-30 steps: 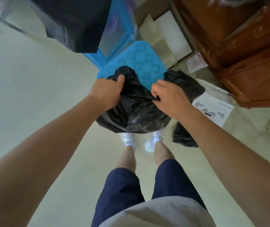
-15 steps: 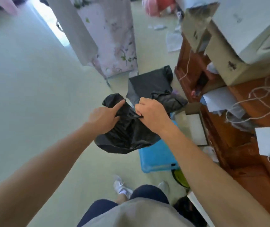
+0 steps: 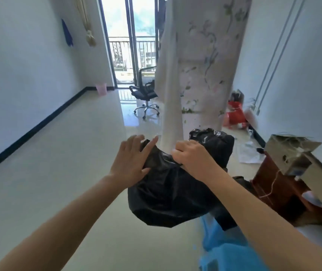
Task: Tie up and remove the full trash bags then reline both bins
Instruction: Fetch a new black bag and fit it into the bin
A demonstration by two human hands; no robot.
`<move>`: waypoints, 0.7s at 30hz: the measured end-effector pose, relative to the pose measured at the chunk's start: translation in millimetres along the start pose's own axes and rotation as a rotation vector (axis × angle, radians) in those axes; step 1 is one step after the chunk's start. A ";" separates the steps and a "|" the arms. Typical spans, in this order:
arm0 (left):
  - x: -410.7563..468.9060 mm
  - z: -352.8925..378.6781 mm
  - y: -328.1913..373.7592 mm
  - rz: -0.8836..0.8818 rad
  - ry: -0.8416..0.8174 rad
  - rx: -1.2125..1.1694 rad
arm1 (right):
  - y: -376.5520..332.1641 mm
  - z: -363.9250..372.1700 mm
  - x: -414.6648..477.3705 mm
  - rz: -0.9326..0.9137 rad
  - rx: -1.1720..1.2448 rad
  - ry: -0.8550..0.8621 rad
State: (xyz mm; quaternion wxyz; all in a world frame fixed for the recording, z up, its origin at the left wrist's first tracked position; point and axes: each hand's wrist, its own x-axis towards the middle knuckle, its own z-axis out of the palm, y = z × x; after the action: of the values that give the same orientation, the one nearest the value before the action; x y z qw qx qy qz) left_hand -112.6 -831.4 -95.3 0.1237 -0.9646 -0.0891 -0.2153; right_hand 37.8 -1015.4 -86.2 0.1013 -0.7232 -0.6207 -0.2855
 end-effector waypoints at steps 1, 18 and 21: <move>-4.0 -6.3 -32.4 0.011 -0.033 0.003 | -14.3 6.6 29.3 -0.029 -0.011 0.026; -26.6 47.3 -359.5 -0.669 -0.084 0.017 | -69.6 189.8 319.1 0.336 0.229 -0.568; 6.7 87.8 -412.3 -0.701 -0.070 0.027 | -47.8 250.5 371.3 0.384 0.336 -0.596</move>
State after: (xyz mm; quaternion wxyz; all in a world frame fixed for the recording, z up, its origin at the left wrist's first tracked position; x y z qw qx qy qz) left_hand -164.8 -413.1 -86.7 0.0520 -0.8804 -0.4219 -0.2102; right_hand 88.7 -568.1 -100.7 0.0851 -0.8507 -0.5144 0.0670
